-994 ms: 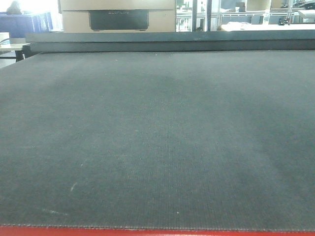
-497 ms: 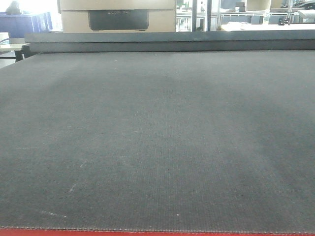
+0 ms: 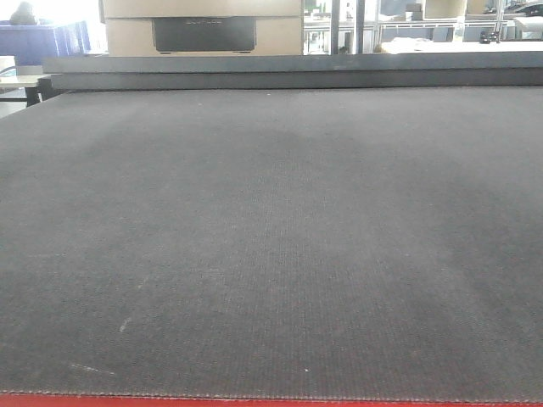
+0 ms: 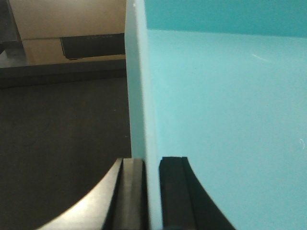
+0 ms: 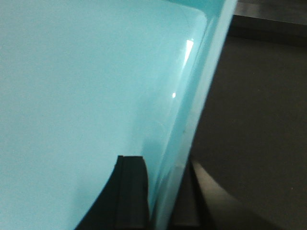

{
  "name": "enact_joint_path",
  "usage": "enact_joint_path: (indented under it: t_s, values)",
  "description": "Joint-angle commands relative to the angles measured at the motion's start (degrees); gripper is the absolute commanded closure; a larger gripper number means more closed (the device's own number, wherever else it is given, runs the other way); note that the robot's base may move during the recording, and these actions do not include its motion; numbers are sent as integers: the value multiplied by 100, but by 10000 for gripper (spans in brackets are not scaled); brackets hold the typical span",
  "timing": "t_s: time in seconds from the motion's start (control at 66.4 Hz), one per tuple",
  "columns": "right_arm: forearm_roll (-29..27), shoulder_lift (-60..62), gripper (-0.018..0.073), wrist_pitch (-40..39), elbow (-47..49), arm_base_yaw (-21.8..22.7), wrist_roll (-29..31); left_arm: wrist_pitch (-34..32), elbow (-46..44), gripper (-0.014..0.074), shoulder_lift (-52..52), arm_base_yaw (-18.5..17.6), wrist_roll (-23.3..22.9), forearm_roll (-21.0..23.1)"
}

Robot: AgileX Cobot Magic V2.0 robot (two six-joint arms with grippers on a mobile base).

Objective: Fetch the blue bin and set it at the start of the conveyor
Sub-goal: 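Hold the bin above the conveyor's near end with both grippers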

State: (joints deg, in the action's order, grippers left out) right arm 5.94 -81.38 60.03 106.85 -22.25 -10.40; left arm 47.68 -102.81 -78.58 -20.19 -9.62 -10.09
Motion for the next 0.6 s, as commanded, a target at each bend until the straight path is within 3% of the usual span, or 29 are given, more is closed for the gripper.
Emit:
enact_joint_path:
  t_s: [0.0, 0.286, 0.482, 0.587]
  values:
    - [-347, 55, 712, -358, 42, -56, 187, -416, -61, 707, 60, -52, -3, 304]
    - [-451, 55, 712, -448, 42, -56, 187, -363, -61, 707, 60, -54, -3, 336]
    - [-377, -33, 712, 232, -119, -56, 187, 831, 43, 707, -57, -54, -3, 456]
    - [-194, -117, 712, 201, -646, -56, 187, 946, 498, 707, -111, -54, -3, 531]
